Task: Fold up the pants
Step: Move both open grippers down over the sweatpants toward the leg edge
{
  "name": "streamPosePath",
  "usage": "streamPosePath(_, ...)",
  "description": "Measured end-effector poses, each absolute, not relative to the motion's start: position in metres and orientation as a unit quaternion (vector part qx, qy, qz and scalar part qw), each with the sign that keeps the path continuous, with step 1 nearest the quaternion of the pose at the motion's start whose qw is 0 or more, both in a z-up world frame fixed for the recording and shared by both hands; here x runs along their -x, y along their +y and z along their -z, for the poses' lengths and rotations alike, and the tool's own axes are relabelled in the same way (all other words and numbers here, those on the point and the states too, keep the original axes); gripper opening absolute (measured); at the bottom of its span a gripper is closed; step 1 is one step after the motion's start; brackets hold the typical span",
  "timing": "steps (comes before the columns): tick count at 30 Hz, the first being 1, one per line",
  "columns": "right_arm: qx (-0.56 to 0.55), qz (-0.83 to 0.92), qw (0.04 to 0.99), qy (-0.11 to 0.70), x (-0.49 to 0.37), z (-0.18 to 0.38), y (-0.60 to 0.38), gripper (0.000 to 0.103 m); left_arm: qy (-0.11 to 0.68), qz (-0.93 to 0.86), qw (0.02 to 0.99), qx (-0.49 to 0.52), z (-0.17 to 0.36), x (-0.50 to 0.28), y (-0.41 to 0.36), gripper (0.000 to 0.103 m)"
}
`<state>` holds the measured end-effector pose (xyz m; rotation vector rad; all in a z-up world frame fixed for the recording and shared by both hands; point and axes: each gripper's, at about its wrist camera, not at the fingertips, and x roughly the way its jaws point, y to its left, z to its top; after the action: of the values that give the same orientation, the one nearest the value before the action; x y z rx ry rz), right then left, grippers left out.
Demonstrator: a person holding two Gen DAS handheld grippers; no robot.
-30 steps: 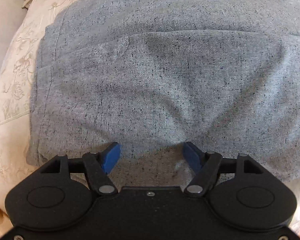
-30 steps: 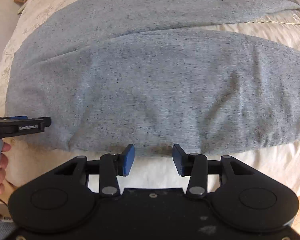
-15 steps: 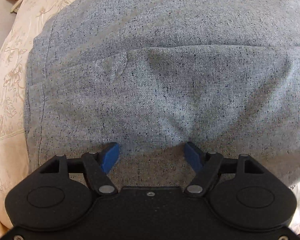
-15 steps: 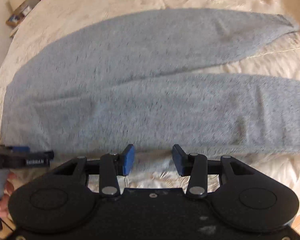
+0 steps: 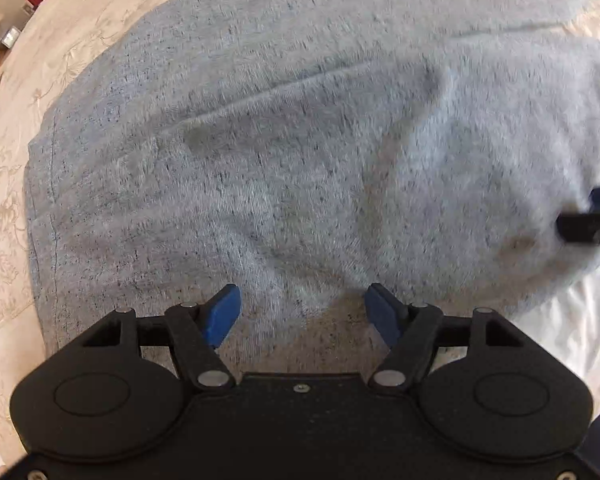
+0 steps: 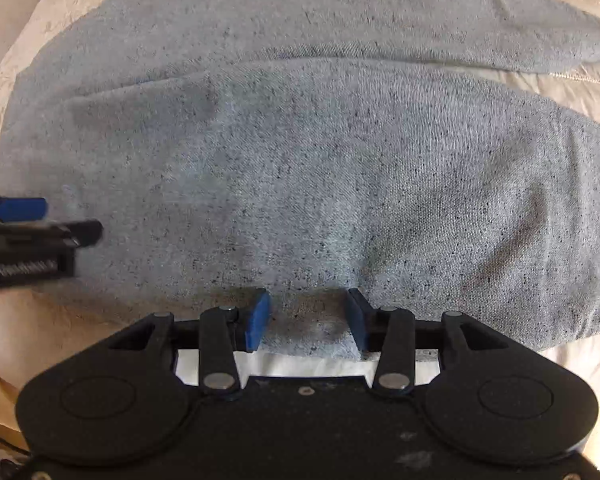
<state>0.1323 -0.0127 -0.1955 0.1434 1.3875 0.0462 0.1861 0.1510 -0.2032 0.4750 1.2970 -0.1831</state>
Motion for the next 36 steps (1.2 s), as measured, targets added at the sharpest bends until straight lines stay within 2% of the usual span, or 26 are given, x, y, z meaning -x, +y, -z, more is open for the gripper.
streamPosePath(5,-0.006,0.003,0.783,0.622,-0.122,0.189,-0.037,0.044,0.592,0.070,0.770,-0.227,0.211,-0.179,0.145,0.074)
streamPosePath(15,-0.055,0.170,0.778,0.602,-0.098,0.187,-0.228,0.044,0.605,0.017,0.774,-0.187,0.185,-0.206,0.107,0.070)
streamPosePath(19,-0.063,0.236,0.768,0.592,-0.086,0.186,-0.300,0.044,0.602,0.034,0.775,-0.191,0.180,-0.204,0.056,0.070)
streamPosePath(27,-0.149,0.303,0.759,0.556,-0.034,0.153,-0.424,0.044,0.581,0.125,0.773,-0.222,0.176,-0.197,-0.071,0.070)
streamPosePath(36,-0.135,0.235,0.741,0.615,-0.020,0.190,-0.443,0.044,0.569,0.181,0.762,-0.253,0.178,-0.194,-0.161,0.070)
